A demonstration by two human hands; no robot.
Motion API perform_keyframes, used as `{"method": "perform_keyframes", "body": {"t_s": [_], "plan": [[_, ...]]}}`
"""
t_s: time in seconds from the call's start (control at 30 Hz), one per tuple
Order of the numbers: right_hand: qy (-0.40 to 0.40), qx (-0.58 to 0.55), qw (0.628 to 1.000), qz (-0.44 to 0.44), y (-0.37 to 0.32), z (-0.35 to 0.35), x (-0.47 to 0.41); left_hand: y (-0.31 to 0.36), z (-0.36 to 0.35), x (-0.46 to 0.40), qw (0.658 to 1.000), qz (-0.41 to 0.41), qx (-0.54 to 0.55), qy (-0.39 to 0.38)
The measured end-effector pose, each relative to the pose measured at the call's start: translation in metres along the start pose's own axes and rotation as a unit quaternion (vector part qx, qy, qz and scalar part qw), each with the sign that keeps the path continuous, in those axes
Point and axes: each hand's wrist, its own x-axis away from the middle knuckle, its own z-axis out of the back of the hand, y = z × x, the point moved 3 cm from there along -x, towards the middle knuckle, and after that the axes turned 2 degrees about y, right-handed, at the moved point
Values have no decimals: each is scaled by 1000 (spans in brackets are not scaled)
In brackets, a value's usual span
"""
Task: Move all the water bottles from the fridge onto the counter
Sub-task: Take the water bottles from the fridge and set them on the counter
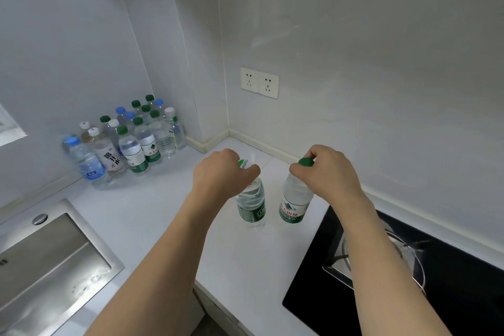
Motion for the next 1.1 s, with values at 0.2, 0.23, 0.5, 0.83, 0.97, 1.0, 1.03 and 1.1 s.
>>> {"method": "perform_keyframes", "body": {"t_s": [0.2,0.23,0.5,0.83,0.97,1.0,1.03,1.1], "plan": [[-26,-8,1000,7,-24,-31,-32,-31,8,-32,1000,18,-1,20],[-30,-8,999,9,-29,-37,-36,-36,10,-37,1000,20,-1,24],[-52,-18,998,19,-91,-96,-69,-108,25,-85,999,34,1,43],[-75,-9,997,32,-181,-177,-109,-214,57,-144,996,42,18,71],[-79,-3,996,47,-211,-205,-118,-253,63,-158,996,55,21,72],[-80,-1,995,52,-219,-212,-120,-262,65,-162,995,56,21,75],[-82,-2,995,56,-225,-220,-122,-271,67,-166,995,58,20,79],[-92,-2,994,62,-240,-235,-126,-291,68,-173,994,69,16,81]]}}
